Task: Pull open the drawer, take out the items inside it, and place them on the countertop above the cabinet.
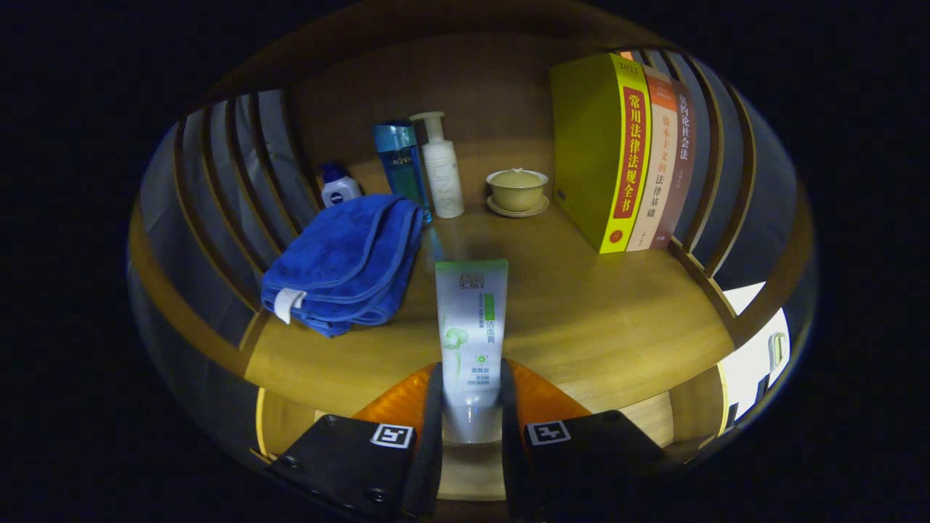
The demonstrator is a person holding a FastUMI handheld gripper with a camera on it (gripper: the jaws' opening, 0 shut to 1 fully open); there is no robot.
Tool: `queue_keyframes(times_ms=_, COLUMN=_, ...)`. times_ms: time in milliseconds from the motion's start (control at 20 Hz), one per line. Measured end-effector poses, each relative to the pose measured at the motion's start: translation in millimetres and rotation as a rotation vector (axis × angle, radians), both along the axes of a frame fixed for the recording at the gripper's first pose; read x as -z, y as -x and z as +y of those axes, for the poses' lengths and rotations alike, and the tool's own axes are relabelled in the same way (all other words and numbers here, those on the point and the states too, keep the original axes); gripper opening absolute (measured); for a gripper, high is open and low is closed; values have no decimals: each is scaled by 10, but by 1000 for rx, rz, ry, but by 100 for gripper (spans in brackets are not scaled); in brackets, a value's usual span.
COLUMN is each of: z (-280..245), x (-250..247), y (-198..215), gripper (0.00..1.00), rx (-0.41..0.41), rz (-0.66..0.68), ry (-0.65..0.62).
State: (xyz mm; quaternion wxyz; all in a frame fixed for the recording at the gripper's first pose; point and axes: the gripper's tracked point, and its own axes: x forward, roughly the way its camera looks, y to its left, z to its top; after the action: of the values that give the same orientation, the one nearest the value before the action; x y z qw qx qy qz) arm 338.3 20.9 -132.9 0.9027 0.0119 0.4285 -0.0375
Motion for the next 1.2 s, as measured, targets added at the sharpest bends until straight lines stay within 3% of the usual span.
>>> queue_keyframes(times_ms=500, z=-30, x=94, y=-64, gripper=55, rx=6, rz=-20, ry=27)
queue_keyframes(times_ms=750, z=-20, x=64, y=2, gripper=72, rx=-2, rz=-25, ry=17)
queue_keyframes(times_ms=850, z=-28, x=7, y=55, gripper=84, rx=5, rz=-38, ry=11)
queue_keyframes(times_ms=1000, z=-3, x=-211, y=158, gripper=99, rx=-7, rz=-111, ry=6)
queue_keyframes(times_ms=1200, z=164, x=-657, y=398, gripper=99, rx=-71, rz=-278, ry=-9)
